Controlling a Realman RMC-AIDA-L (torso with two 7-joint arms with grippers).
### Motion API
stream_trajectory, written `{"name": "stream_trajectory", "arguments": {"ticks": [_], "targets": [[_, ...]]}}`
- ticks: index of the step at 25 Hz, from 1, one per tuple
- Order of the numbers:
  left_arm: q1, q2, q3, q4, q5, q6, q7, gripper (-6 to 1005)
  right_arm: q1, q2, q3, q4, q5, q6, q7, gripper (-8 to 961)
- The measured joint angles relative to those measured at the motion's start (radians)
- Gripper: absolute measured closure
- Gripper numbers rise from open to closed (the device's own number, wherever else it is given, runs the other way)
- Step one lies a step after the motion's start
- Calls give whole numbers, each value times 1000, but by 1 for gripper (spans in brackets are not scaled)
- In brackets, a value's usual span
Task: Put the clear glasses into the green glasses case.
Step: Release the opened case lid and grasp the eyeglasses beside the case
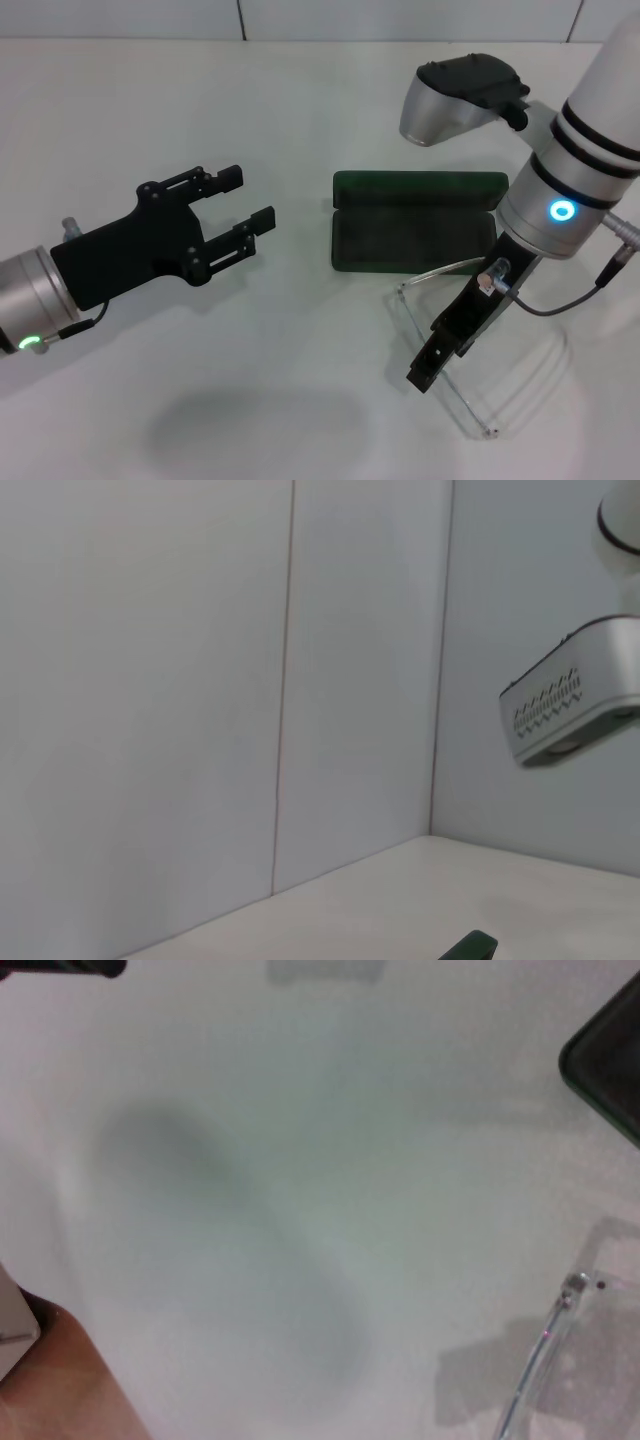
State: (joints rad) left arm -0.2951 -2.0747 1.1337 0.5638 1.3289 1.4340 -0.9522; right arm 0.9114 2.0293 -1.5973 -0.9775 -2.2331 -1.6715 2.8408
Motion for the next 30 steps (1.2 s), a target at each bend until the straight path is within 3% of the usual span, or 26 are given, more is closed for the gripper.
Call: {"name": "stream_trajectory", "arguments": {"ticks": [8,30], "targets": [[-6,-2,2,-10,1,-8,9,376,-5,0,-37,12,5,54,0,237],[-2,-7,-3,-10,29,-15,15,377,3,0,-90,45,27,95,0,262]]}}
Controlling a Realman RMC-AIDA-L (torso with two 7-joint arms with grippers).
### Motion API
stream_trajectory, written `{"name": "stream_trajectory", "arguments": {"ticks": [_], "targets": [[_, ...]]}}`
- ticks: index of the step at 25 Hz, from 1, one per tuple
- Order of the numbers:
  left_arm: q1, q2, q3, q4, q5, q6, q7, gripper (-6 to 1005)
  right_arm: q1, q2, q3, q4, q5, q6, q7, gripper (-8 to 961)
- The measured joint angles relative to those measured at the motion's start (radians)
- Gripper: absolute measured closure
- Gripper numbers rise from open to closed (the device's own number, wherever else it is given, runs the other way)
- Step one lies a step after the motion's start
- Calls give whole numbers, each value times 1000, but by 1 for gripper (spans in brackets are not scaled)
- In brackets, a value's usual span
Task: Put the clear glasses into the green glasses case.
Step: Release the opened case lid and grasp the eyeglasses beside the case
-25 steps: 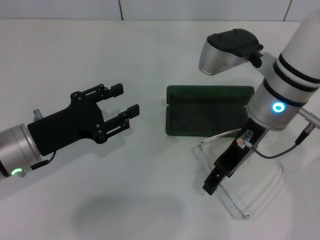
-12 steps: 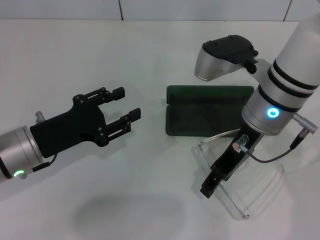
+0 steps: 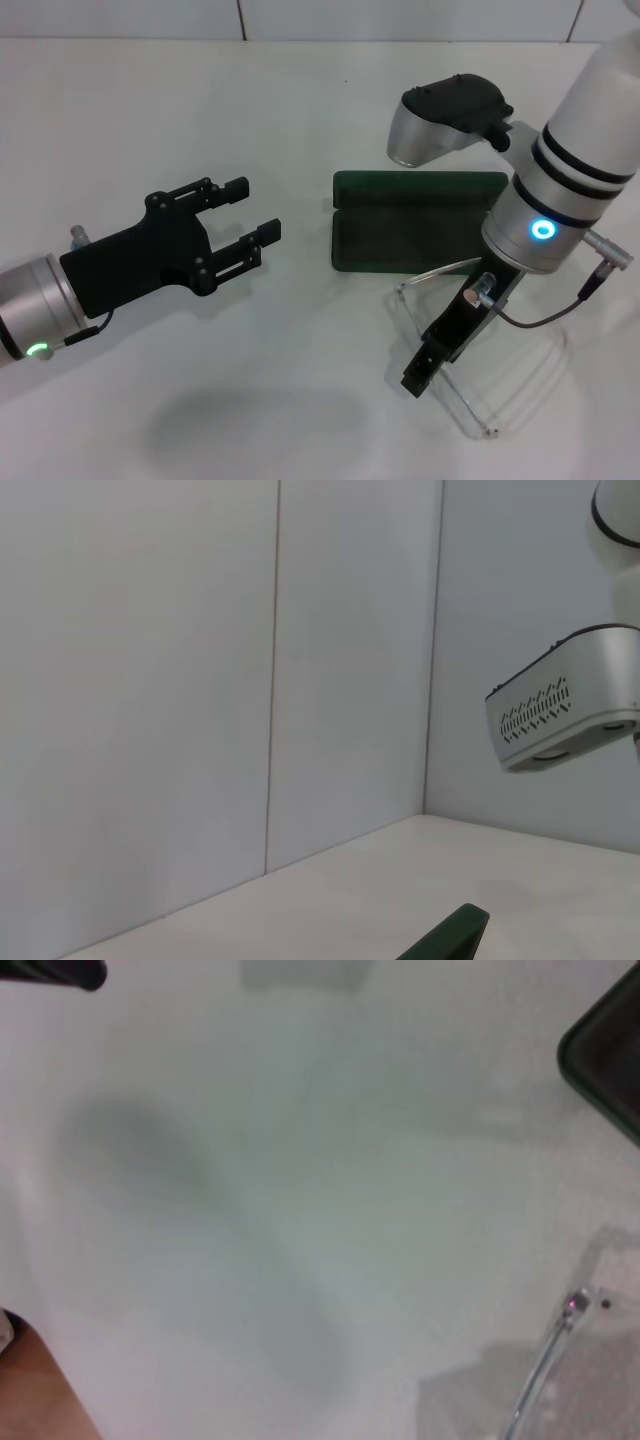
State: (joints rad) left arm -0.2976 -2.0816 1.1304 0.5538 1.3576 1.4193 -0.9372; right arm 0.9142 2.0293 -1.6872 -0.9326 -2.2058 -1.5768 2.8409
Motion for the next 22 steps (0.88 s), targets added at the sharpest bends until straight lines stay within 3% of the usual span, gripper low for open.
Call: {"name": "stream_trajectory", "arguments": {"ticks": [13,22], "targets": [[-1,-1,2,-3,0,-11,2,377,7,0,-43,-2,8,23,0,261],[3,-2,1,-3,0,-8,1,377,12,-1,-42,-12,2,12,0,413]]}}
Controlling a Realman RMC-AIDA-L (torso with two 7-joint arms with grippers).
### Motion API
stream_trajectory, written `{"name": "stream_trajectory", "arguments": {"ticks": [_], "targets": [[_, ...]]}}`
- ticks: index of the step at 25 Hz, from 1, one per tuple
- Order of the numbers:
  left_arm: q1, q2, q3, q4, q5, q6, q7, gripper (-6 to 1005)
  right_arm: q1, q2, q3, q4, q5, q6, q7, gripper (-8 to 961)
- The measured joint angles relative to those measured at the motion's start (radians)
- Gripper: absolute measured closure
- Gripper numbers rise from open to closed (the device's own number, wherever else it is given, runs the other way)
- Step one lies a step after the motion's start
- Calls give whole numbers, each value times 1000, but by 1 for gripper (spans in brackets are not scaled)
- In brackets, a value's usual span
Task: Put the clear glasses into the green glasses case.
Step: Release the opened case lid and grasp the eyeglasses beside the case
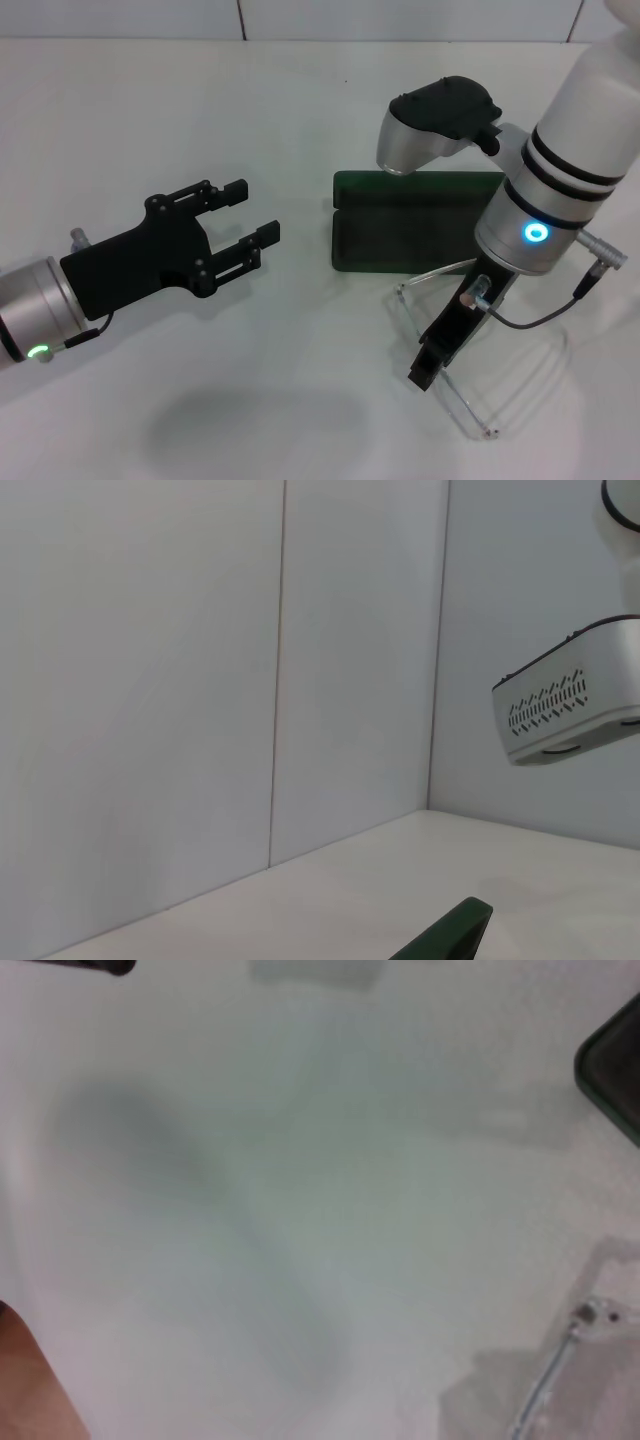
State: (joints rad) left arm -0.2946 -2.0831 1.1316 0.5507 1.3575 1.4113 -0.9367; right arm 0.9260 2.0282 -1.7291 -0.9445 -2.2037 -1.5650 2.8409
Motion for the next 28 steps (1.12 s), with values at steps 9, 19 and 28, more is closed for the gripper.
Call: {"name": "stream_trajectory", "arguments": {"ticks": [9,19,28], "targets": [[3,0,2,0,0,5,-2,378,1,-6,30,-2,-72,-14,0,561],[7,-1,5,0,0,6,-6,378,-24,-8,135,-78,-165,-90,-13,568],[8,-2,5,0,0,6,-7,378,-27,0,108,-86,-173,-91,-2,582]]}}
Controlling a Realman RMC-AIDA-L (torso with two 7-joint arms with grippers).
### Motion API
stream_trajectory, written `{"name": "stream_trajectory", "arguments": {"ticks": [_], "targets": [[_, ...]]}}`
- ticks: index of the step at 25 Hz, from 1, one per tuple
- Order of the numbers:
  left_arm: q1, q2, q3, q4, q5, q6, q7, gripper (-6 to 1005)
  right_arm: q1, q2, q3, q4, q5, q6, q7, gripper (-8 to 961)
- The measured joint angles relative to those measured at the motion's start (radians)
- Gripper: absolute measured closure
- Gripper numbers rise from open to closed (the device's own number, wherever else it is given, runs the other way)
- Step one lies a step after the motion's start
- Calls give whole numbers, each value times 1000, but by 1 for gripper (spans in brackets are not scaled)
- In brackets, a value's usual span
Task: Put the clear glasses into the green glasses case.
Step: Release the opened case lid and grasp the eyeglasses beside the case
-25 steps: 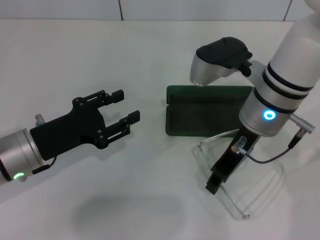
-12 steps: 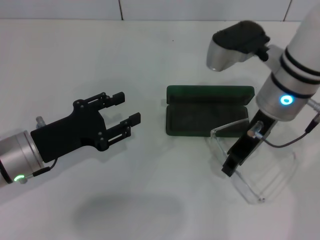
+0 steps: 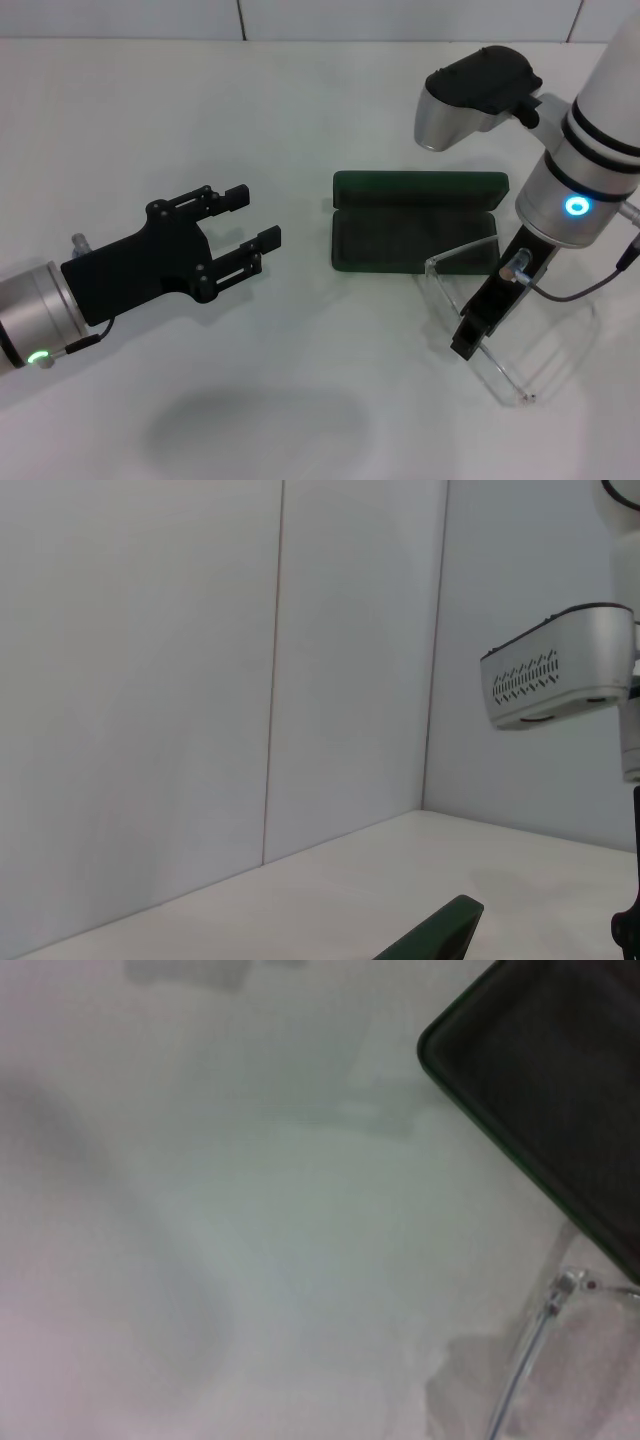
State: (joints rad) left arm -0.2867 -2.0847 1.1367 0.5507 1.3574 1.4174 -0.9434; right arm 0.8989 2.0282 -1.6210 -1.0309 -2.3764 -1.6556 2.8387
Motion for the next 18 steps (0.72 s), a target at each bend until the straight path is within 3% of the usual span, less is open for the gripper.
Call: {"name": "stream_trajectory", "arguments": {"ticks": [18], "targets": [[1,0,0,-2,0,12,-15,379,-31,-1,-4,-44,-72,5,2,609]]}}
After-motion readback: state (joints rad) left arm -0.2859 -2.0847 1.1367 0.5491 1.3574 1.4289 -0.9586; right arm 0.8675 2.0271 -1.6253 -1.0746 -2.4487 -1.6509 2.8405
